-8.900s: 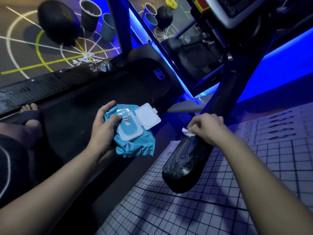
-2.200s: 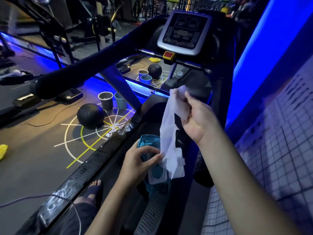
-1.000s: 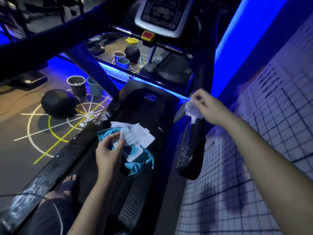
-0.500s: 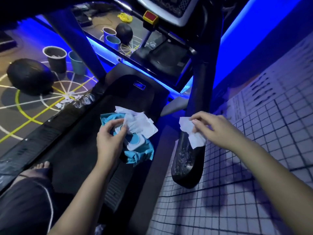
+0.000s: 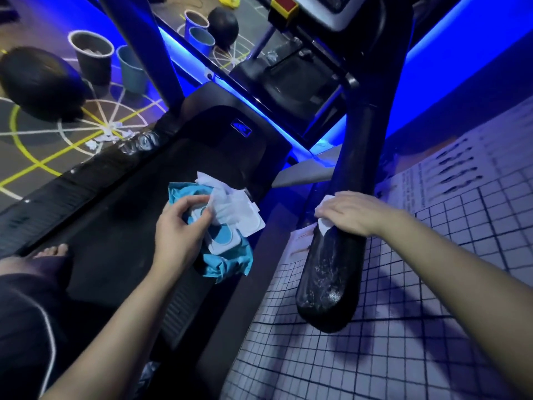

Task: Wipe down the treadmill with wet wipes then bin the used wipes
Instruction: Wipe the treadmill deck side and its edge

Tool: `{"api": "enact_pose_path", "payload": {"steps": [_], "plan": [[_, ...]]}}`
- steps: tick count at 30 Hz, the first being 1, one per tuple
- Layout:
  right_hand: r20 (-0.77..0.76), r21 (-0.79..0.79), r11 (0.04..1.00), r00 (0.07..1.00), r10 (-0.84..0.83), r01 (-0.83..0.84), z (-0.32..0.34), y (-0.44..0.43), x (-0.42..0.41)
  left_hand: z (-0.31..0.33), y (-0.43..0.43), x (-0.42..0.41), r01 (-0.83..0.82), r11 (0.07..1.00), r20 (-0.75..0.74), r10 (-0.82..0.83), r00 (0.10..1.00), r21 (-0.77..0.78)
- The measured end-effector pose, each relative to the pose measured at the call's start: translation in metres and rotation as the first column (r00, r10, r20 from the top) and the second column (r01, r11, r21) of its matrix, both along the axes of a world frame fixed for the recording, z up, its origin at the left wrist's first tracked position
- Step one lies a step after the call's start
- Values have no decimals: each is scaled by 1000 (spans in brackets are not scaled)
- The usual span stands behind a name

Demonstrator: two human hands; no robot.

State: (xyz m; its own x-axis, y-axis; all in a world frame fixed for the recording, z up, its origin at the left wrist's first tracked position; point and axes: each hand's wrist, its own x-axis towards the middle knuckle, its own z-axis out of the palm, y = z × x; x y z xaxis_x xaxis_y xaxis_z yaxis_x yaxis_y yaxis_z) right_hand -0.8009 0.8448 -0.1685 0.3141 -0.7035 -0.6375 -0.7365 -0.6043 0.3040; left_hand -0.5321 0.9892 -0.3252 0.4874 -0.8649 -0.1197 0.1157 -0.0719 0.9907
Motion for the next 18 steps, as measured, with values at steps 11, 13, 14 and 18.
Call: {"api": "enact_pose_path", "payload": {"steps": [11, 13, 14, 18], "plan": [[148, 194, 979, 989, 29, -58, 12, 70, 4, 5, 8, 8, -38, 999, 22, 39, 999, -19], [196, 241, 971, 980, -42, -7, 15, 73, 2, 3, 8, 8, -45, 999, 29, 45, 999, -11], [209, 213, 977, 977, -52, 7, 14, 68, 0, 1, 8, 8, -50, 999, 25, 50, 998, -5], [272, 16, 996, 958, -92, 91, 9, 39, -4, -6, 12, 4, -41, 999, 2, 41, 999, 23]]}}
